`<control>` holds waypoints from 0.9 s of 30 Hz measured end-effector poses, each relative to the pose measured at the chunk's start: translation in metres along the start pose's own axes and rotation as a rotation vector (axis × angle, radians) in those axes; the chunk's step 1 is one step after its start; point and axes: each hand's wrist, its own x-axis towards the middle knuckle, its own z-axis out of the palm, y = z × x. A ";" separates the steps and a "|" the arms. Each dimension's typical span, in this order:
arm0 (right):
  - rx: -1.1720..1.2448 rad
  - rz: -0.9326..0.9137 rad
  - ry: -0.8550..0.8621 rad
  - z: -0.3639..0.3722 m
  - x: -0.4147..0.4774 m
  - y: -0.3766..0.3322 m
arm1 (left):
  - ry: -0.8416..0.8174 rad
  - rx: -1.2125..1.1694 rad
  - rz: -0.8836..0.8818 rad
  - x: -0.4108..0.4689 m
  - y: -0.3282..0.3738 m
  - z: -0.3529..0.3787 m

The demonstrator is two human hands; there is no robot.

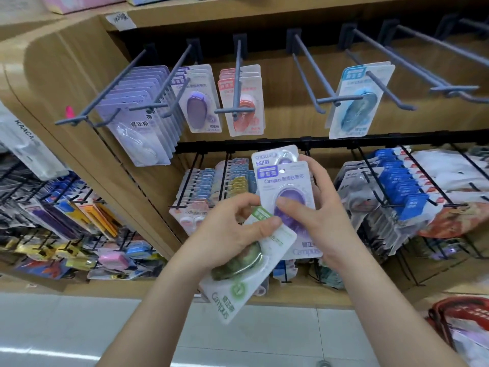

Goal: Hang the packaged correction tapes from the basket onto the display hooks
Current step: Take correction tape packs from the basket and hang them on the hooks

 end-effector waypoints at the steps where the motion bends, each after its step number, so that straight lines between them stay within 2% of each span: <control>1: -0.049 -0.024 -0.007 0.002 -0.001 0.001 | -0.011 -0.060 -0.029 0.001 -0.002 0.002; 4: -0.100 -0.018 -0.064 0.004 0.000 0.003 | -0.013 -0.190 -0.103 0.003 -0.006 0.001; 9: 0.236 0.180 -0.042 -0.001 0.001 0.002 | -0.104 -0.115 -0.026 0.001 -0.004 -0.006; 14: 0.315 0.200 -0.003 -0.008 0.006 0.006 | -0.197 -0.079 0.017 -0.001 0.001 -0.015; 17: 0.283 0.208 -0.053 -0.010 0.006 0.005 | -0.225 -0.077 0.025 -0.002 -0.003 -0.019; 22: 0.166 0.229 -0.071 -0.011 0.005 0.005 | -0.171 -0.243 0.029 -0.001 -0.012 -0.017; 27: 0.006 0.138 0.009 -0.012 0.004 -0.005 | 0.111 -0.298 -0.023 0.002 -0.022 -0.018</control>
